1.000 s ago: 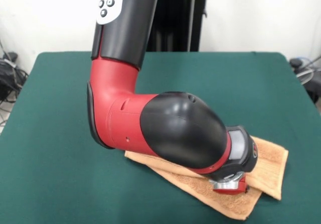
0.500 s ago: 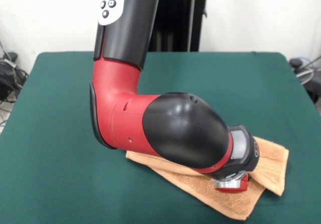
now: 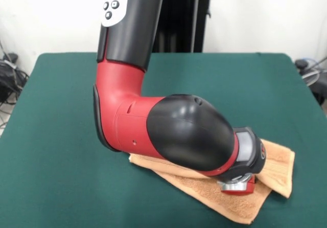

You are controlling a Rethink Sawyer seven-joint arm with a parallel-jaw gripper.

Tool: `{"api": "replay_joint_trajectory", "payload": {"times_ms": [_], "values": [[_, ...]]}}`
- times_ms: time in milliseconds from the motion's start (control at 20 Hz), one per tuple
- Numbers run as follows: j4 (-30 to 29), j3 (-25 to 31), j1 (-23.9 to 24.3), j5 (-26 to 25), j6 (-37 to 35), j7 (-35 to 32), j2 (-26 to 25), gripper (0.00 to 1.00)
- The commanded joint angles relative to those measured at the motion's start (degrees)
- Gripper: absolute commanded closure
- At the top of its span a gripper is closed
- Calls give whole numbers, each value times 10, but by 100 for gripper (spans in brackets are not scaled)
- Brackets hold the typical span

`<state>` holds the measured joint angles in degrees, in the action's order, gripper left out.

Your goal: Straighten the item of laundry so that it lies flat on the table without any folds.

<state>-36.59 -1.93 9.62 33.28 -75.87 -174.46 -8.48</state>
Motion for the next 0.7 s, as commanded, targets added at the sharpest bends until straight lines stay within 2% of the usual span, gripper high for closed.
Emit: {"api": "replay_joint_trajectory", "payload": {"times_ms": [50,400,700], "values": [[-140,54,-15,-7,32,19,26,100],[-225,53,-16,0,34,20,80,100],[-288,59,-20,6,67,22,110,100]]}}
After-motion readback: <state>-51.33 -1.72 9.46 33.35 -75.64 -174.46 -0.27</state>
